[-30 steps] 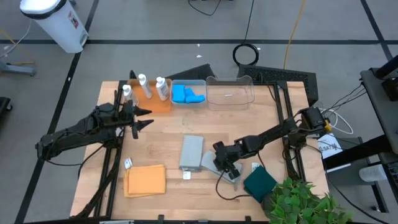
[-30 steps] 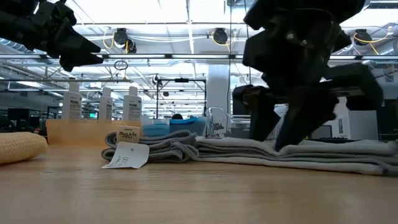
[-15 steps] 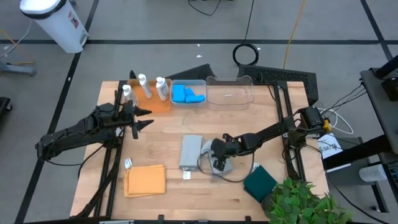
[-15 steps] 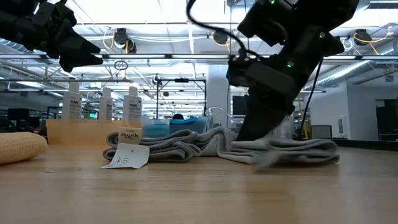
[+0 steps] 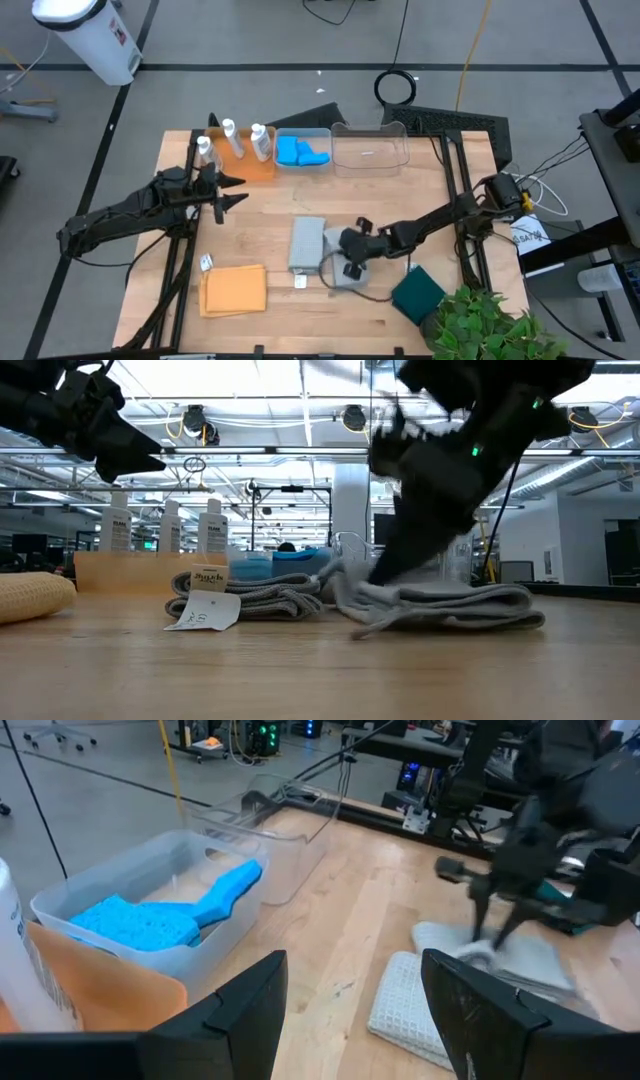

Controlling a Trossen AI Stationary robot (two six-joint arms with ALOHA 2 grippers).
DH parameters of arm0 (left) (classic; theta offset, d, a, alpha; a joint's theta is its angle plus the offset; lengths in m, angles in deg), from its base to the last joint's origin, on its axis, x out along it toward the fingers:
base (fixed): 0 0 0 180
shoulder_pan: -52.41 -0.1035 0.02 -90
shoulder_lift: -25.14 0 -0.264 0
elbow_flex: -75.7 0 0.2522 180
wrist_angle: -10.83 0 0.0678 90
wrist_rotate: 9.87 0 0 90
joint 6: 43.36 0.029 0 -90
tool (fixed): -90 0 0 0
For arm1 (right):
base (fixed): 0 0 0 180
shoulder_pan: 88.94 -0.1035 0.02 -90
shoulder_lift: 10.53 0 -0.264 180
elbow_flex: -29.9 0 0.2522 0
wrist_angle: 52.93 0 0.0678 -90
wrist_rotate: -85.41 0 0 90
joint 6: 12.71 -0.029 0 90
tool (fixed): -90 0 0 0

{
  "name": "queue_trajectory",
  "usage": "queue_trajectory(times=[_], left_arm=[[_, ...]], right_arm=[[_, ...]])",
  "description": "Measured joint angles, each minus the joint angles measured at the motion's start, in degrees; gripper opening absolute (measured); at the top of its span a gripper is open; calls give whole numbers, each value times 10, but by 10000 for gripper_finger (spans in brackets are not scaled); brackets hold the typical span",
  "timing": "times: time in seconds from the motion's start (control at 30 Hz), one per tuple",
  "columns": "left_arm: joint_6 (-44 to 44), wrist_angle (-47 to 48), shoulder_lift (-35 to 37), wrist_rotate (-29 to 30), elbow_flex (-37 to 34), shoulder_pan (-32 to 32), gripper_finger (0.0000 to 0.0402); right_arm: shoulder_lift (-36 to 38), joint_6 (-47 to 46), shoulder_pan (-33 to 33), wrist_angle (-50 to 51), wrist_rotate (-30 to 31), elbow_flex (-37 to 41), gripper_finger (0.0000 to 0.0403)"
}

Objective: Pick & Place Kitchen Items
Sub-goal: Put the gray towel into the right transparent bin

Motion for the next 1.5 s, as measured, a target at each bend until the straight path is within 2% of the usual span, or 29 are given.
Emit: queue_trajectory(times=[0.27, 0.37, 0.57, 0.7, 0.77, 0.87, 0.93, 1.1, 1.2, 1.27, 1.4, 1.5], left_arm=[[-3, -3, 0, 8, -2, 0, 237], [-3, -3, 0, 8, -2, 0, 237], [-3, -3, 0, 10, -2, 0, 237], [-3, -3, 0, 13, -2, 0, 237], [-5, -4, 0, 15, -3, 0, 237], [-5, -6, 0, 15, -3, 0, 237], [-5, -8, 0, 15, -3, 0, 237], [-5, -16, 0, 15, -3, 0, 237], [-4, -16, 0, 16, -3, 0, 237], [0, -16, 0, 15, -3, 0, 237], [1, -15, 0, 17, -3, 0, 237], [-1, -15, 0, 19, -3, 0, 237]], right_arm=[[3, 188, -47, -85, -6, -2, 195], [2, 202, -58, -60, -47, -2, 230], [-2, 195, -64, 8, -59, -2, 242], [19, 216, -55, -17, -54, -2, 240], [36, 226, -45, -30, -28, -2, 241], [58, 242, -2, -26, -18, -2, 242], [63, 241, 44, -20, -49, -3, 240], [43, 227, 166, -6, -193, -3, 232], [20, 239, 212, -3, -285, -2, 228], [2, 243, 226, -18, -338, -3, 227], [-33, 249, 228, -14, -369, -2, 226], [-47, 255, 222, -11, -422, -3, 226]])
